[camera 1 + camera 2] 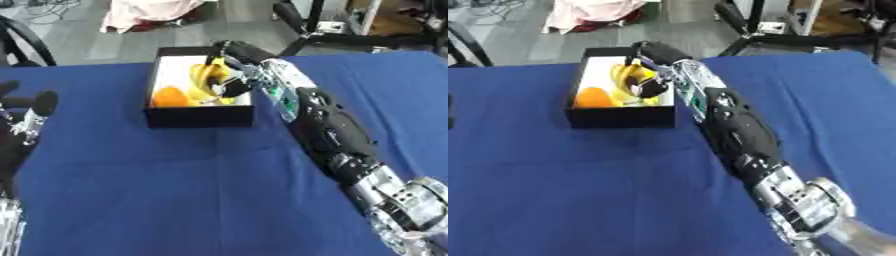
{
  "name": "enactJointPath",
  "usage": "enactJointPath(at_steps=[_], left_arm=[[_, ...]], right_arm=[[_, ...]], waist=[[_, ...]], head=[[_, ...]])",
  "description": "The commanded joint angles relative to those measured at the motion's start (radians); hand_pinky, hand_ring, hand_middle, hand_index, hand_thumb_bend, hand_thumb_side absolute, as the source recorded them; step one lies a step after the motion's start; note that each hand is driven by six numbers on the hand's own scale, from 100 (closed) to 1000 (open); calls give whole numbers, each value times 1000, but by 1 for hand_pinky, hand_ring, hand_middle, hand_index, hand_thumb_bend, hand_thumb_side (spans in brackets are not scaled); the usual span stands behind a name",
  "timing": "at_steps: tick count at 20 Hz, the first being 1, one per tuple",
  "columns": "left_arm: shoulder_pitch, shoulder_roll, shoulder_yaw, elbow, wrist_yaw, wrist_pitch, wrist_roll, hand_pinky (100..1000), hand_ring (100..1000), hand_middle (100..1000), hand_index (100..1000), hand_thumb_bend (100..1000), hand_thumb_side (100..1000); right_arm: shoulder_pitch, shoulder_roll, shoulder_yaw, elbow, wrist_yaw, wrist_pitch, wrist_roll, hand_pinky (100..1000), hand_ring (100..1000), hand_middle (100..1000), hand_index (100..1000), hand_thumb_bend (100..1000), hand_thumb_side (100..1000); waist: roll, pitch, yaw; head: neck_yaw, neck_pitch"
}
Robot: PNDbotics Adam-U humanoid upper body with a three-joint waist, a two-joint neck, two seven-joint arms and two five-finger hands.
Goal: Pick up objects on the table and place them in the box.
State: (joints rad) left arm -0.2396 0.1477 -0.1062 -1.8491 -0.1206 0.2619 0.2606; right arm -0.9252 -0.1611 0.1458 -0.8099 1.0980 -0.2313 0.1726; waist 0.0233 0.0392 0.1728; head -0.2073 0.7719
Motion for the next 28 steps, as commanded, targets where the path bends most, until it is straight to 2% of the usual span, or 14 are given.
enactJointPath(at_steps=[1, 3, 4, 5, 9, 10, 14, 16, 17, 19, 24, 28], left_arm=[[-16, 4, 1, -19, 0, -2, -2, 596, 500, 547, 813, 926, 611], [-14, 5, 1, -18, 0, -2, -2, 596, 500, 547, 813, 926, 613], [-13, 6, 1, -18, 0, -2, -1, 596, 500, 547, 813, 926, 613], [-12, 7, 3, -17, 0, -2, 0, 596, 500, 547, 813, 925, 613], [-2, 16, 10, -14, -2, -4, 10, 595, 499, 546, 811, 920, 609], [1, 18, 12, -13, -2, -6, 15, 594, 496, 542, 808, 917, 606], [15, 33, 21, -7, 3, -17, 48, 592, 494, 539, 807, 912, 602], [21, 37, 23, -4, 7, -25, 62, 591, 493, 538, 805, 911, 600], [23, 39, 24, -3, 9, -29, 69, 591, 492, 536, 804, 908, 599], [28, 41, 24, -1, 12, -38, 83, 590, 490, 535, 803, 907, 598], [34, 44, 30, 11, 20, -53, 120, 590, 492, 536, 801, 907, 592], [38, 46, 32, 19, 26, -61, 142, 589, 492, 537, 800, 907, 591]], right_arm=[[-31, -5, -2, 45, 59, -9, -59, 925, 870, 908, 979, 100, 806], [-31, -8, -3, 48, 93, -18, -94, 929, 877, 924, 983, 100, 804], [-29, -12, -5, 43, 106, -23, -110, 928, 876, 925, 984, 100, 771], [-27, -17, -7, 34, 110, -29, -127, 925, 872, 921, 983, 100, 675], [-13, -57, -16, -51, 66, -74, -193, 891, 831, 850, 942, 100, 130], [-4, -71, -22, -78, 49, -90, -210, 877, 815, 824, 926, 100, 100], [70, -125, -66, -184, -16, -154, -275, 843, 778, 768, 894, 100, 120], [122, -149, -92, -237, -49, -187, -309, 828, 756, 735, 879, 100, 215], [148, -156, -105, -264, -65, -202, -325, 818, 744, 708, 869, 100, 323], [202, -165, -122, -318, -98, -223, -358, 806, 730, 681, 858, 100, 453], [327, -140, -148, -443, -175, -208, -435, 778, 708, 655, 829, 100, 509], [432, -108, -145, -547, -240, -158, -489, 759, 685, 627, 819, 100, 514]], waist=[[7, 3, 0], [5, 2, -3], [4, 2, -5], [2, 1, -9], [-10, -3, -36], [-14, -3, -43], [-36, -4, -89], [-45, 0, -112], [-48, 3, -125], [-53, 7, -144], [-58, 19, -186], [-55, 24, -204]], head=[[2, -2], [5, -2], [7, -2], [11, -2], [38, -2], [48, -2], [95, -2], [117, -2], [130, -2], [154, -2], [226, -2], [274, -2]])
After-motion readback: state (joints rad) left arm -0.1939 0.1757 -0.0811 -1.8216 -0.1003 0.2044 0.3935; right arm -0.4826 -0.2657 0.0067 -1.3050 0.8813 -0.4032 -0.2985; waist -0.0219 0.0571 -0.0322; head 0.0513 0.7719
